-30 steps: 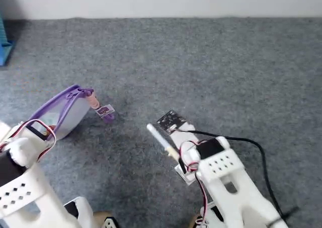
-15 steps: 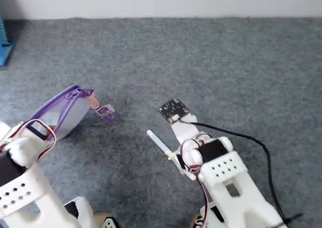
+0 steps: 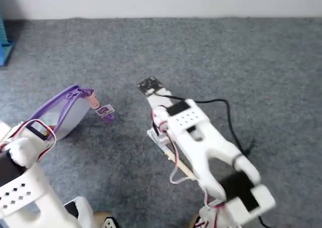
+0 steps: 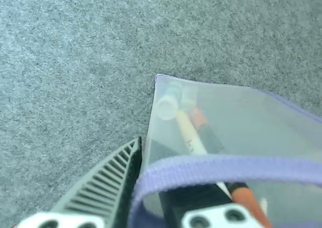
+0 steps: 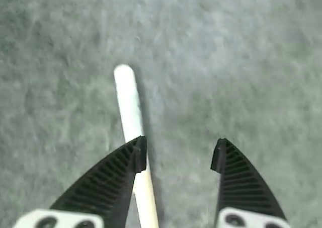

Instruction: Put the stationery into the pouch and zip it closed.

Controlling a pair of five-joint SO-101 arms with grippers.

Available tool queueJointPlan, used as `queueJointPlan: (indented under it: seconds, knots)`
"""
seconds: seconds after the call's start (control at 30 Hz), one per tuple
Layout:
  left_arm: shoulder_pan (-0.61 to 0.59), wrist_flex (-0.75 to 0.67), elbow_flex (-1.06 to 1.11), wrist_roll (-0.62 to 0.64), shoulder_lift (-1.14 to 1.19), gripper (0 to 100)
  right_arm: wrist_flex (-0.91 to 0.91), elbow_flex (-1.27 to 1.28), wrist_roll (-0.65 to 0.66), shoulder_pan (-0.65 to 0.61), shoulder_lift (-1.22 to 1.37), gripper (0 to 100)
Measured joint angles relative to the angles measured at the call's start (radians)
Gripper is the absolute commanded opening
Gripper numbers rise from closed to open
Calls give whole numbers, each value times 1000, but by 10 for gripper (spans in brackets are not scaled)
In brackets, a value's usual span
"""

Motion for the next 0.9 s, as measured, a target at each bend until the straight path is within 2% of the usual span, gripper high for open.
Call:
queueJointPlan:
  seconds: [0.33, 0.47, 0.57, 0.67, 0.9]
  knots:
    - [0, 0, 0, 0, 0, 12, -21, -126, 0, -87, 199, 191]
    - [0, 0, 0, 0, 0, 12, -37, -146, 0, -80, 241, 9]
    - [0, 0, 0, 0, 0, 12, -44, -160, 0, -75, 252, 34]
    - [0, 0, 0, 0, 0, 12, -43, -166, 0, -75, 247, 9]
    - [0, 0, 0, 0, 0, 12, 124, -163, -6, -84, 58, 8]
